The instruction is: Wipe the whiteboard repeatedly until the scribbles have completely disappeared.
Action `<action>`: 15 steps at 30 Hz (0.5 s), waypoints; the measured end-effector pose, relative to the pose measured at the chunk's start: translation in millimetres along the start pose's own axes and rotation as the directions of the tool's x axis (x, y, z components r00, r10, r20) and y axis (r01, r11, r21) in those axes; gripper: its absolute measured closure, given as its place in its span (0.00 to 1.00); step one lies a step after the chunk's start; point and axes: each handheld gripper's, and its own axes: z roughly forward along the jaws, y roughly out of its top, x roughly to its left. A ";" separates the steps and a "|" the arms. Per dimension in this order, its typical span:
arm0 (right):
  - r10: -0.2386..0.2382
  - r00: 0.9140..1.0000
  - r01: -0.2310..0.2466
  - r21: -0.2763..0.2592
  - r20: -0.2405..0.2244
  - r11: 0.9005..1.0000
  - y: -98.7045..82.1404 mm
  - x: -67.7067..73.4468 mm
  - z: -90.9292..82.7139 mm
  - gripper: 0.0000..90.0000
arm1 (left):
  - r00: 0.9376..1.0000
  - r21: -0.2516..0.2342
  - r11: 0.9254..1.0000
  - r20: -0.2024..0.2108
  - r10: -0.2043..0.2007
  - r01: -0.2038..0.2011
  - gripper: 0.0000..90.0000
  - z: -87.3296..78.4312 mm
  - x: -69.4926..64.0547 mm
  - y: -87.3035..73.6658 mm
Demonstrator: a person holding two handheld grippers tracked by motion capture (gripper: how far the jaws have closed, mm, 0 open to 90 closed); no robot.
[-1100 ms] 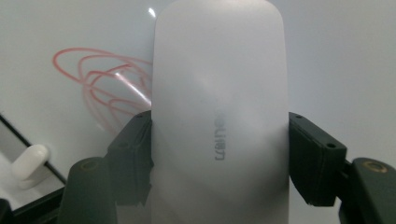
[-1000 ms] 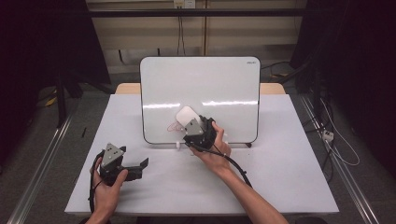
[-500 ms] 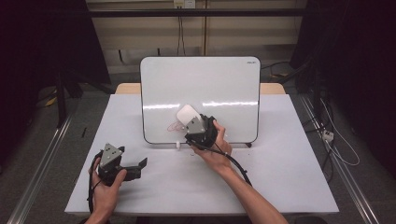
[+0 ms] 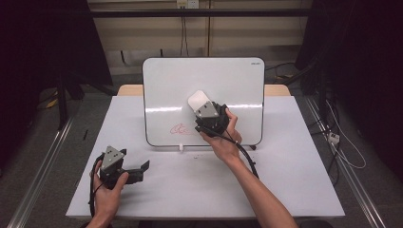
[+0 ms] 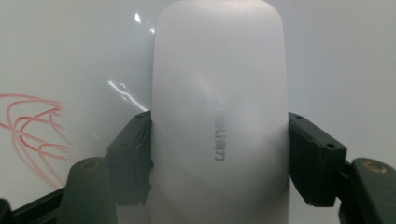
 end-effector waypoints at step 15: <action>-0.084 0.996 0.083 -0.016 -0.041 0.996 -1.2 49.0 1.7 0.35 | 1.000 0.001 1.000 0.004 0.011 -0.011 0.05 1.7 -1.9 0.8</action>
